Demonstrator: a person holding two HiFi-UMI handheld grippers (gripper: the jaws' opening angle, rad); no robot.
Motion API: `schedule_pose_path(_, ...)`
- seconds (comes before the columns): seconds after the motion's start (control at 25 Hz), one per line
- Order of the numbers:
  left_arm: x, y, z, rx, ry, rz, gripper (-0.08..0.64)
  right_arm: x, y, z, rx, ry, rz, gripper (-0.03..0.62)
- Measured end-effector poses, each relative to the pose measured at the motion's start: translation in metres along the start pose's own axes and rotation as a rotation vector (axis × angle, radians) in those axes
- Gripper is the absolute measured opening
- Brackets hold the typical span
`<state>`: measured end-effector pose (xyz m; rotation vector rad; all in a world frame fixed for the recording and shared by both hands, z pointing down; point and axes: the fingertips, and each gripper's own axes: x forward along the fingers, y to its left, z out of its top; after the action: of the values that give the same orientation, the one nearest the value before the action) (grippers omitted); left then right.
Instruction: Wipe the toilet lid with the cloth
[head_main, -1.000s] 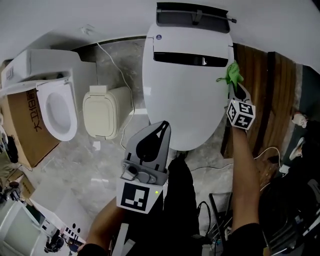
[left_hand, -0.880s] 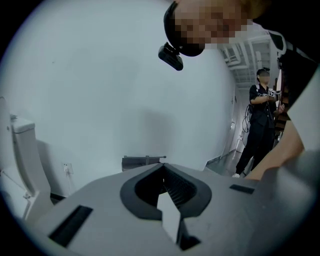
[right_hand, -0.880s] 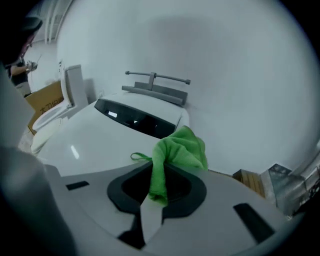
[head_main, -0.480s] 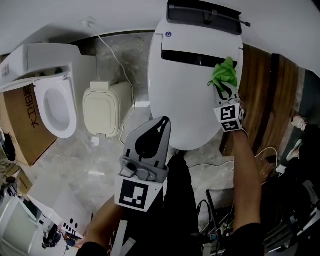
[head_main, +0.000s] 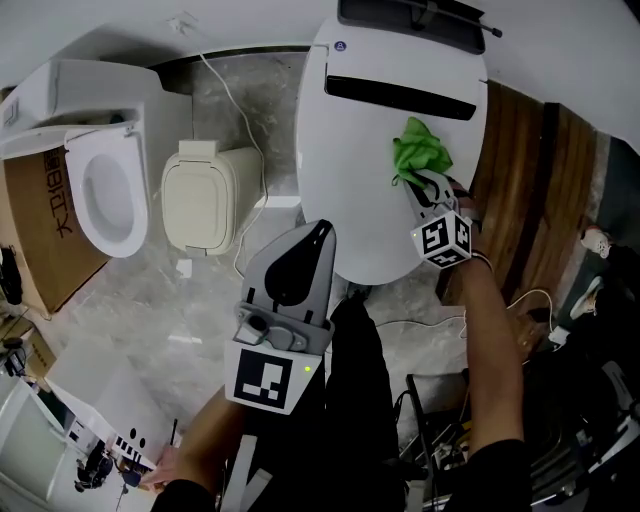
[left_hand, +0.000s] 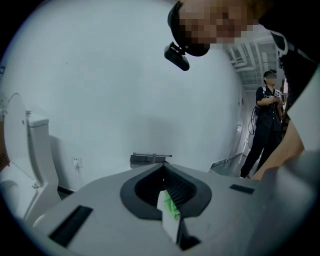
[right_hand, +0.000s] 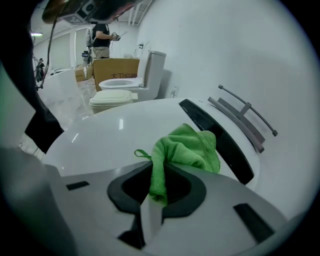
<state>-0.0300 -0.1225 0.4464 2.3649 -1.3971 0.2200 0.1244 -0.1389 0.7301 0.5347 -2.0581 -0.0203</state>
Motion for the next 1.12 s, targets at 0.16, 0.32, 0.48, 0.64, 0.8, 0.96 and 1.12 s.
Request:
schedule_pose_path(0.16,-0.015,-0.012,-0.005,-0.003,-0.014,0.016,0.009,-0.011,0.046,-0.011,-0.040,0.004,0.059,0.060)
schedule_pose_path(0.32,-0.034,-0.022,-0.012,-0.009,-0.023,0.042,0.009,-0.022,0.093,-0.021,-0.056,-0.001,0.113,0.060)
schedule_pose_path(0.48,-0.051,-0.035,-0.020,-0.014,-0.031,0.063,0.009,-0.037,0.145,-0.035,-0.096,0.003,0.171,0.060)
schedule_pose_path(0.64,-0.064,-0.053,-0.025,-0.013,-0.042,0.071,0.009,-0.054,0.198,-0.057,-0.128,0.018,0.229,0.060)
schedule_pose_path(0.8,-0.075,-0.076,-0.030,0.001,-0.046,0.063,0.009,-0.069,0.234,-0.077,-0.126,0.027,0.250,0.060)
schedule_pose_path(0.96,-0.085,-0.102,-0.035,0.009,-0.049,0.057,0.009,-0.084,0.262,-0.101,-0.136,0.055,0.280,0.060)
schedule_pose_path(1.12,-0.096,-0.125,-0.033,0.032,-0.061,0.056,0.009,-0.100,0.274,-0.137,-0.051,0.150,0.277,0.060)
